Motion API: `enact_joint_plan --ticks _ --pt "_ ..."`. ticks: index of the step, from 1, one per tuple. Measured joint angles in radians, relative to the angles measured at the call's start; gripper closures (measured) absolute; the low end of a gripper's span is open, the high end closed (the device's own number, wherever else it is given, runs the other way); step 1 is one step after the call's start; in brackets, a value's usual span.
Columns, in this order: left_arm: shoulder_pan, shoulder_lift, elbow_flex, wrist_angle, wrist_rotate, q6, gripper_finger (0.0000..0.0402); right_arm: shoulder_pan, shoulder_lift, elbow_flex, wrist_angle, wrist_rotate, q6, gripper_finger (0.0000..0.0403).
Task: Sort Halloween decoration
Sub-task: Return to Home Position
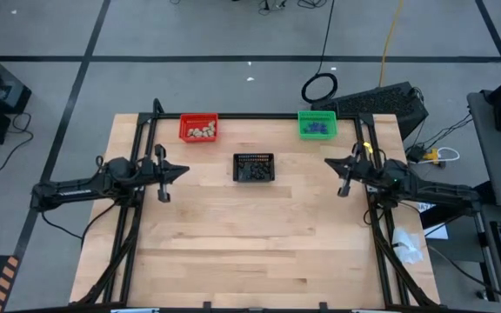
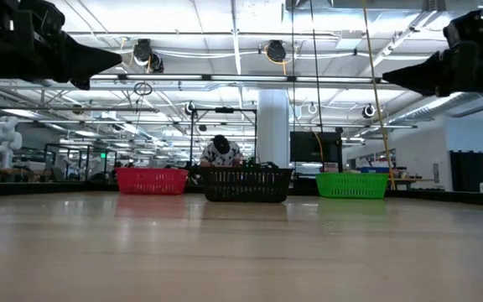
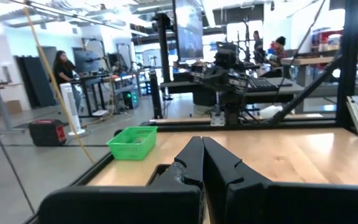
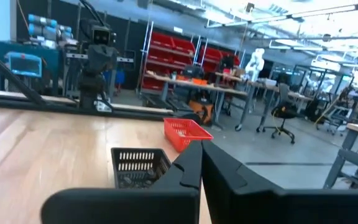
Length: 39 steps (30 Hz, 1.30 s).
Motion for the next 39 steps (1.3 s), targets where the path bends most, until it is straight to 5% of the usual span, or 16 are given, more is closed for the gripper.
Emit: enact_joint_plan --ticks 5,20,39 --pt "0.000 -0.096 0.000 -0.096 -0.038 -0.010 0.0402 0.010 -0.037 -0.036 -0.020 -0.001 -0.002 0.0403" --pt "0.000 -0.095 -0.032 -0.016 -0.125 -0.028 0.0402 0.009 -0.042 -0.070 -0.039 0.004 0.070 0.0403" --pt "0.000 -0.095 -0.033 -0.153 -0.131 -0.131 0.0402 0.008 -0.042 -0.073 -0.033 0.068 0.048 0.0403"
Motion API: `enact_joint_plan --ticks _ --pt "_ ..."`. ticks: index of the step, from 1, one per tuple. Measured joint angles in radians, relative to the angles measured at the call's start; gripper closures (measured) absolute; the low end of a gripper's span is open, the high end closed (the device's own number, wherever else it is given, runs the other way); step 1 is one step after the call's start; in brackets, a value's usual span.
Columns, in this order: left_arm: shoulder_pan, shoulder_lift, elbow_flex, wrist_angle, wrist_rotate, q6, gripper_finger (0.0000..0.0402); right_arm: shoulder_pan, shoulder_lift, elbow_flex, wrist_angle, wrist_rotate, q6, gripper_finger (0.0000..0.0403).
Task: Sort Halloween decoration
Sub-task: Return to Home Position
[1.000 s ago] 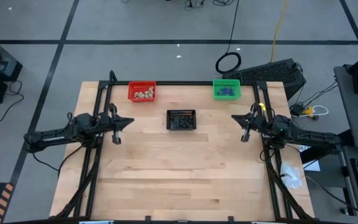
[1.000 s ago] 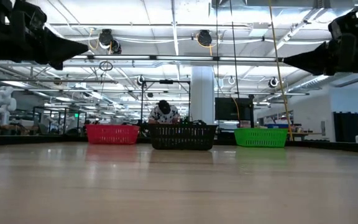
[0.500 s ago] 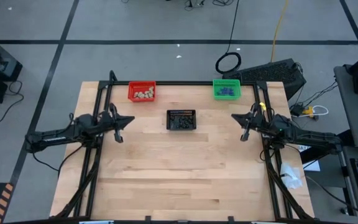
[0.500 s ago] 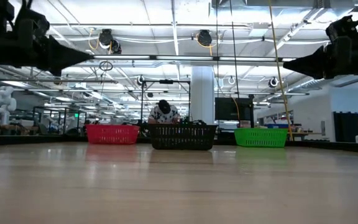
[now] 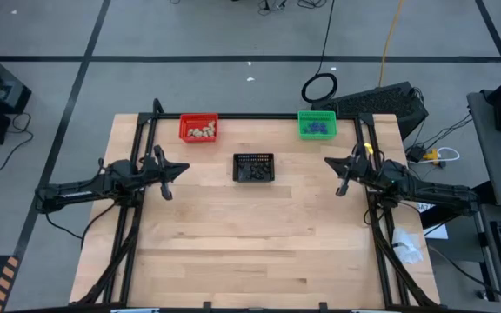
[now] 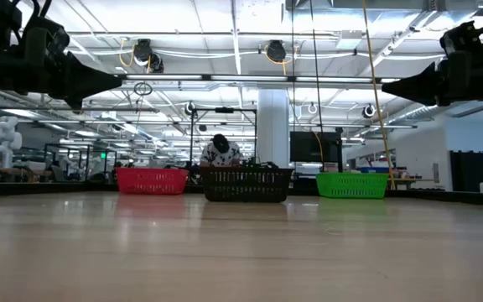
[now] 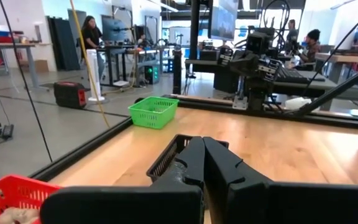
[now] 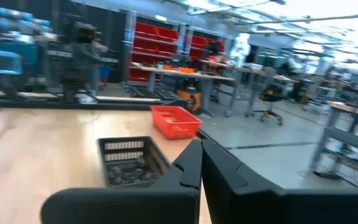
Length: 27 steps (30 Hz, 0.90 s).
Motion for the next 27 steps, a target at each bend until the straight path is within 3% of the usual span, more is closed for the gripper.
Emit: enact_joint_plan --ticks 4,11,15,21,27 --pt "0.000 0.000 0.000 -0.003 0.003 -0.019 0.0402 0.000 0.000 0.000 -0.005 0.071 0.003 0.0403" --pt "0.015 0.000 -0.001 0.001 -0.032 -0.026 0.0402 0.000 0.000 0.000 0.047 -0.043 0.073 0.0403" --pt "0.026 0.000 -0.001 0.001 -0.033 -0.026 0.0402 0.000 0.000 0.000 0.060 -0.046 0.088 0.0403" --pt "0.025 0.000 -0.001 0.001 -0.027 -0.026 0.0402 0.000 0.000 0.000 0.073 -0.223 0.147 0.0403" --pt "0.025 0.000 -0.001 0.002 -0.014 -0.026 0.0402 0.000 0.001 0.000 0.052 -0.176 0.107 0.0403"
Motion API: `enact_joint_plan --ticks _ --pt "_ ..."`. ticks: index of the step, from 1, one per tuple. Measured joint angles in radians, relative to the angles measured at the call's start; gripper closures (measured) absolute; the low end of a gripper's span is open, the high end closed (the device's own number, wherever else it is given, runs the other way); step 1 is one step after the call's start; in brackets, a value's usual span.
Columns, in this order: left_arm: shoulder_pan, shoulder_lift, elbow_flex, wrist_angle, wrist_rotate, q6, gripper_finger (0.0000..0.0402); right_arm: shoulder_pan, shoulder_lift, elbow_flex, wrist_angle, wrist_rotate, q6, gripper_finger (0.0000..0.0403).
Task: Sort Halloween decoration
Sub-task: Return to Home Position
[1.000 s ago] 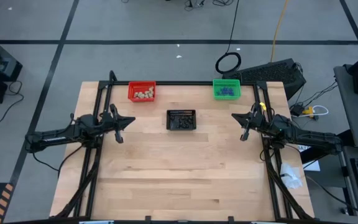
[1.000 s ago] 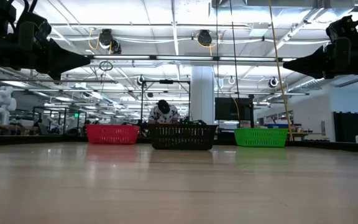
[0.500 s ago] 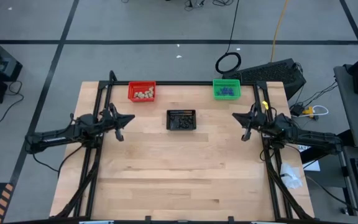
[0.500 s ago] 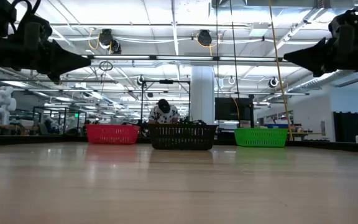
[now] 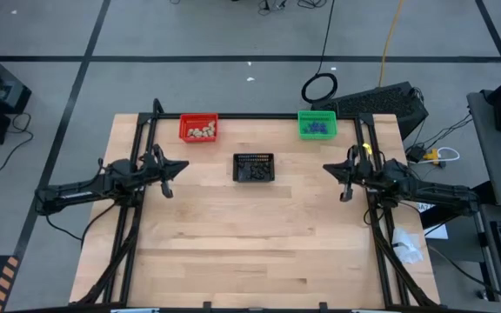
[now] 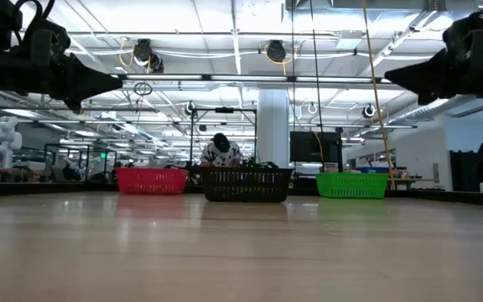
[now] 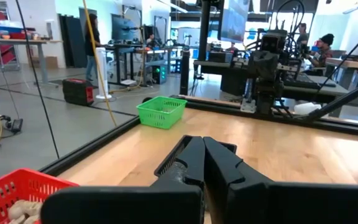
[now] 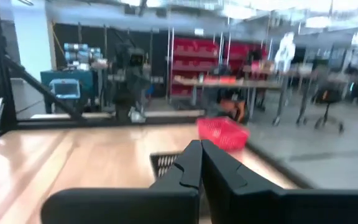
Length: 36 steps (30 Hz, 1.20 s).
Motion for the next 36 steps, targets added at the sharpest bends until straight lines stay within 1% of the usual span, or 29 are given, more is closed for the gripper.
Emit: enact_joint_plan --ticks 5,36 --pt "0.000 0.000 0.000 0.001 0.002 0.000 0.0402 0.000 0.001 0.000 -0.084 0.003 0.088 0.0403" --pt "0.000 0.000 -0.001 0.003 0.007 0.002 0.0402 0.003 0.007 0.000 -0.098 0.002 0.083 0.0403"
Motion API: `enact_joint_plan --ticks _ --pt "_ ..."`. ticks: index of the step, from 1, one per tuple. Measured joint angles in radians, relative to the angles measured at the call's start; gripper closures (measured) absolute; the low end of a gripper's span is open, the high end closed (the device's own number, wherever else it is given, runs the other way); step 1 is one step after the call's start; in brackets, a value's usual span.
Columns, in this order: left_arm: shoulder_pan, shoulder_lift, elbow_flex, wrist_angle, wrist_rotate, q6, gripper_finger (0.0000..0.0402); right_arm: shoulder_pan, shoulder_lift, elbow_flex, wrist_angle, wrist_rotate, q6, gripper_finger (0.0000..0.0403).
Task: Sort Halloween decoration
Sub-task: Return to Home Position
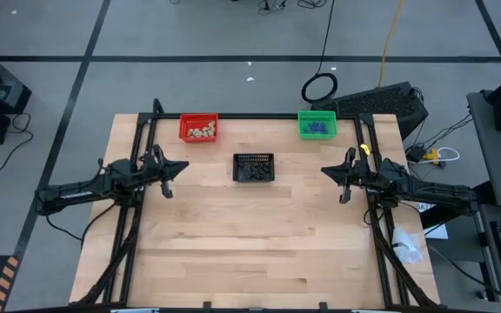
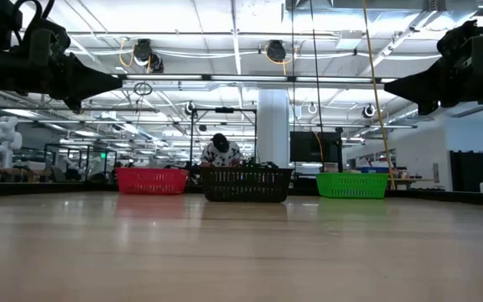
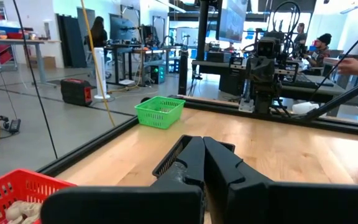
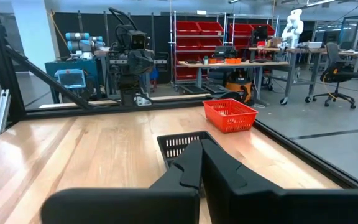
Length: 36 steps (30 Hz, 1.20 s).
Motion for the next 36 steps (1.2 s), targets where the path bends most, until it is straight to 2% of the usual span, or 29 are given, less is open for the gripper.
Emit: enact_joint_plan --ticks 36 --pt "0.000 0.000 0.000 0.001 0.000 0.000 0.0402 0.000 0.000 0.000 -0.001 0.001 0.000 0.0403"
